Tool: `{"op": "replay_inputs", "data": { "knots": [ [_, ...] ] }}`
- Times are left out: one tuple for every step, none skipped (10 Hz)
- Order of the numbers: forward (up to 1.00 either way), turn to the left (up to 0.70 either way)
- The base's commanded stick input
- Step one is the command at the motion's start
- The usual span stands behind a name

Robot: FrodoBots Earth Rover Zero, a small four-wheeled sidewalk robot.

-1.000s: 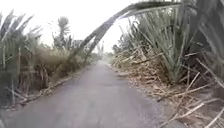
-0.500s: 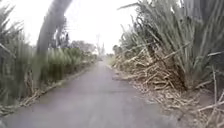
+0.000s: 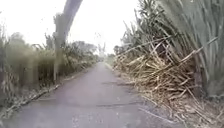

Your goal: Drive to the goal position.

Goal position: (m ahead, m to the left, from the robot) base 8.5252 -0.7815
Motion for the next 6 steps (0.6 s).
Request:
{"op": "replay_inputs", "data": {
  "knots": [
    [1.0,0.0],
    [1.0,0.0],
    [1.0,0.0],
    [1.0,0.0],
    [1.0,0.0],
    [1.0,0.0]
  ]
}}
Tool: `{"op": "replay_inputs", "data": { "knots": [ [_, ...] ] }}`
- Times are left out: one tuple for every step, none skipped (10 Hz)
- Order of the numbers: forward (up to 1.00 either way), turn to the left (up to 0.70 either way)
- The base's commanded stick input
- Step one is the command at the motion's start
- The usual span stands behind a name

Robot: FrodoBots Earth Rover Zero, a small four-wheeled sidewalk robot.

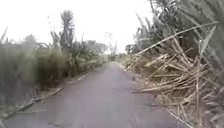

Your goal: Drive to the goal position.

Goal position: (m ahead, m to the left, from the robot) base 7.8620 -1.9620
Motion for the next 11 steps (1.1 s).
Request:
{"op": "replay_inputs", "data": {
  "knots": [
    [1.0,0.0],
    [1.0,0.0],
    [1.0,0.0],
    [1.0,0.0],
    [1.0,0.0],
    [1.0,0.0],
    [1.0,-0.19],
    [1.0,-0.26],
    [1.0,-0.34],
    [1.0,-0.4],
    [1.0,-0.38]
  ]
}}
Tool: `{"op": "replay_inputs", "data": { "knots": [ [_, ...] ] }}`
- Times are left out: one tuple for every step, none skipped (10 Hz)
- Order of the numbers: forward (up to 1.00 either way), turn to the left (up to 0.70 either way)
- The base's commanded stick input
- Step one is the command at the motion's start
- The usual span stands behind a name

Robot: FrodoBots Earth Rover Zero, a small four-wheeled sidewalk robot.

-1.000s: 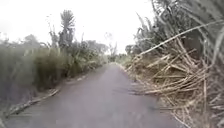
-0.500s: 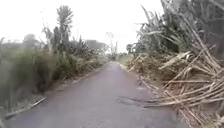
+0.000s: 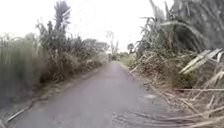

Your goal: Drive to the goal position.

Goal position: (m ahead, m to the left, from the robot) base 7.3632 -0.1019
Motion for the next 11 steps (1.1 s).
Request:
{"op": "replay_inputs", "data": {
  "knots": [
    [1.0,-0.37],
    [1.0,0.0],
    [1.0,0.0],
    [1.0,0.0],
    [1.0,0.0],
    [1.0,0.0],
    [1.0,0.0],
    [1.0,0.0],
    [1.0,0.0],
    [1.0,0.0],
    [1.0,0.0]
  ]
}}
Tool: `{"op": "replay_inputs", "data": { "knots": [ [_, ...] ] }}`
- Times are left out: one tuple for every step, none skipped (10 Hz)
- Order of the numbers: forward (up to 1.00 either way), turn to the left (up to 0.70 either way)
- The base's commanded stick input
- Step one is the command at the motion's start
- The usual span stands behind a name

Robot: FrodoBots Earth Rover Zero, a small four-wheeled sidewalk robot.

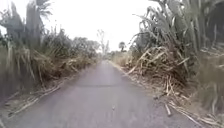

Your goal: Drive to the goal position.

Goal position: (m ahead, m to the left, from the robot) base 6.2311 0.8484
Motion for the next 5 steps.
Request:
{"op": "replay_inputs", "data": {
  "knots": [
    [1.0,0.0],
    [1.0,0.0],
    [1.0,0.0],
    [1.0,0.0],
    [1.0,0.0]
  ]
}}
